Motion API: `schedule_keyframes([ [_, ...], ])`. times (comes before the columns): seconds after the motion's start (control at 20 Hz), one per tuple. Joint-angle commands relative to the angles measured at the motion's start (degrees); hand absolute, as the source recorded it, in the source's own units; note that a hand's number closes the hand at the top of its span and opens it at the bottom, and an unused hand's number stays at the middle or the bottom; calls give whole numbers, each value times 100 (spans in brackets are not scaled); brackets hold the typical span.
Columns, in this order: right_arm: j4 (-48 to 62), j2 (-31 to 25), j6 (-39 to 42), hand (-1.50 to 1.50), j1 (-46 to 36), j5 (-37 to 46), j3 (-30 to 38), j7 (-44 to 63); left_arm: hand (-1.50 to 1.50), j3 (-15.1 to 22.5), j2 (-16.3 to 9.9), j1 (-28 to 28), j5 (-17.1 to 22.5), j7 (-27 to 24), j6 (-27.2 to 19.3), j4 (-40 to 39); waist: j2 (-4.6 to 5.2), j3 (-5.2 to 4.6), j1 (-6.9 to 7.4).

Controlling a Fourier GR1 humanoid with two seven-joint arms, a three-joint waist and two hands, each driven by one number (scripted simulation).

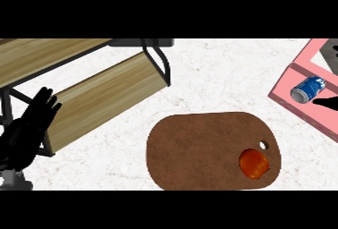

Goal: Pick the can from the cutting board and place it in the cardboard box

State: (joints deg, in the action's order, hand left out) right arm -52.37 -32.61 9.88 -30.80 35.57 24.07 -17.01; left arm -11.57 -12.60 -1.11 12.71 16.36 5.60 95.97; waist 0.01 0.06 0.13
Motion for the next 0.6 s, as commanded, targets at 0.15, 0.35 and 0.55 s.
schedule_keyframes([
  [0.15, 451, -318, 433, -150, -301, -1448, 1372, -20, 0, -58, -40, -80, 30, -81, 83, -172, 6, 0, -26],
  [0.35, 854, -783, 762, -150, -203, -1805, 1694, -27, 0, -40, -27, -347, 4, 216, -97, -83, 8, 0, -3],
  [0.55, 1677, -1431, 1070, -150, -562, -2025, 1877, 141, 0, 75, 69, 148, -5, -42, 138, 160, 15, 0, 80],
])
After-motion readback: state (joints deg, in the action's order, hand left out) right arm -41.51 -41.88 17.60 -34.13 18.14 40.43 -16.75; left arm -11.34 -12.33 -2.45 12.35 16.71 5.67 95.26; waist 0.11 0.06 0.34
